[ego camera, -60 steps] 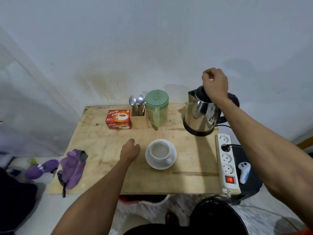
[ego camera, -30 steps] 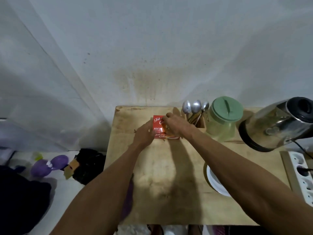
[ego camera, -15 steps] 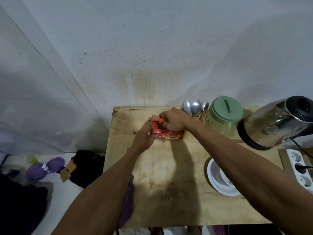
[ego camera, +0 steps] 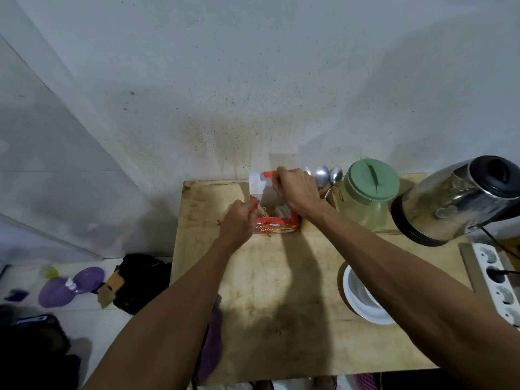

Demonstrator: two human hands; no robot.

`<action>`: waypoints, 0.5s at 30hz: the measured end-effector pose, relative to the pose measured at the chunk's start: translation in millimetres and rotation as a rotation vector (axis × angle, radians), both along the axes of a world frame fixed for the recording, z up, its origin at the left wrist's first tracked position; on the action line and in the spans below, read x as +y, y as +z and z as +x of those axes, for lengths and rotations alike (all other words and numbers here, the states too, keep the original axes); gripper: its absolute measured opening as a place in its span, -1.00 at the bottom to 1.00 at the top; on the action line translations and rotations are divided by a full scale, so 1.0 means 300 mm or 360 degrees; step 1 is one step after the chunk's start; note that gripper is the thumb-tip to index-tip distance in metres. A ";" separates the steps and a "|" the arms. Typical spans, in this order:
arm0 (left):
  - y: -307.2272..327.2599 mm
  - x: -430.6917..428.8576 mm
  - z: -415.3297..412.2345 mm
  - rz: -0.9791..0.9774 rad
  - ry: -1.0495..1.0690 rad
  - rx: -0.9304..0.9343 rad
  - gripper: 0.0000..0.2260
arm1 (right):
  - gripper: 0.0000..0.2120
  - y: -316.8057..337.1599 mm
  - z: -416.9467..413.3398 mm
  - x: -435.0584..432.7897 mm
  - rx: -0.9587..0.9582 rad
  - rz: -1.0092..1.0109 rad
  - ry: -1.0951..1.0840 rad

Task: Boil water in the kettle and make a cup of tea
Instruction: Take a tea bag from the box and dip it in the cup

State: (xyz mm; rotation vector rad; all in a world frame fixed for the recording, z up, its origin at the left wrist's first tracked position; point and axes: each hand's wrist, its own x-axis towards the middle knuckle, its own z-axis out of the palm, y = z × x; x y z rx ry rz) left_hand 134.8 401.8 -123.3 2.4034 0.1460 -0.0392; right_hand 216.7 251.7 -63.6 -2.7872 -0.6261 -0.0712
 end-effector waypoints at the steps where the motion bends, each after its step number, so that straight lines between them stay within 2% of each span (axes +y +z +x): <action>1: -0.002 -0.002 -0.004 0.0008 -0.0004 -0.0006 -0.68 | -0.83 -0.009 -0.018 0.000 0.0077 0.0047 0.0041; 4: -0.012 -0.001 -0.009 0.0025 0.0001 0.0001 -0.66 | -0.82 -0.040 -0.055 0.012 0.0344 0.0039 0.0213; 7: -0.027 0.004 -0.009 0.0065 0.0012 0.0041 -0.62 | -0.80 -0.070 -0.048 0.029 0.0583 -0.0182 0.0300; 10: -0.042 0.004 -0.008 0.0067 -0.0011 0.0021 -0.60 | -0.80 -0.088 -0.017 0.047 0.0675 -0.0392 0.0329; 15: -0.057 -0.001 0.001 0.0052 0.0000 0.0009 -0.59 | -0.79 -0.109 0.015 0.073 0.0749 -0.0509 0.0293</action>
